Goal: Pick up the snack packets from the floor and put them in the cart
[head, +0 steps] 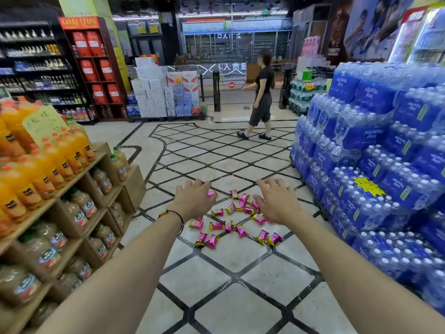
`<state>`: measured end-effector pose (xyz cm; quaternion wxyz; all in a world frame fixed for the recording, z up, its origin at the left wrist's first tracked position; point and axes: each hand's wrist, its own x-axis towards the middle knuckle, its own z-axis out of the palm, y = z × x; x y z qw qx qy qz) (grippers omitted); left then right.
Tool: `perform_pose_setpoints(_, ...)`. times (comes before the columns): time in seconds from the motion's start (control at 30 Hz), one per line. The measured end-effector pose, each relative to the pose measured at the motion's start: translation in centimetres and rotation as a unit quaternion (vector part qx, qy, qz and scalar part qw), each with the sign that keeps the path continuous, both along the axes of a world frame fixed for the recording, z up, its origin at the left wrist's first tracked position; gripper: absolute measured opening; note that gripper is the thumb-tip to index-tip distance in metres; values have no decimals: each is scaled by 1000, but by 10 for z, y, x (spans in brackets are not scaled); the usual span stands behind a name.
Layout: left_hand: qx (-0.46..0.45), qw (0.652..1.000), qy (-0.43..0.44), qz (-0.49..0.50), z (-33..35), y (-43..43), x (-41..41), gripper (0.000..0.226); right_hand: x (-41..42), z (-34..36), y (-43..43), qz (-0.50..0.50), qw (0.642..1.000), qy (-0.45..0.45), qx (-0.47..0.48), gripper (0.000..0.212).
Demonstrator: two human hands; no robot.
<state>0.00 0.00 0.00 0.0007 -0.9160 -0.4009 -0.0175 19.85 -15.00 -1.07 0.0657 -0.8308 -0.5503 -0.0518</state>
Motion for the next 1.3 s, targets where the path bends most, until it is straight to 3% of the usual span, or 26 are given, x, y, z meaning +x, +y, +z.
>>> perform_pose_setpoints(0.63, -75, 997, 12, 15, -75, 277, 108, 49, 110, -80, 263, -4, 995, 61, -76, 51)
perform_pose_setpoints(1.07, -128, 989, 58, 46, -141, 420, 213, 51, 229, -148, 427, 25, 987, 126, -100, 49)
perform_pose_setpoints(1.3, -188, 978, 40, 83, -174, 480, 255, 52, 275, -187, 504, 40, 974, 172, -143, 51)
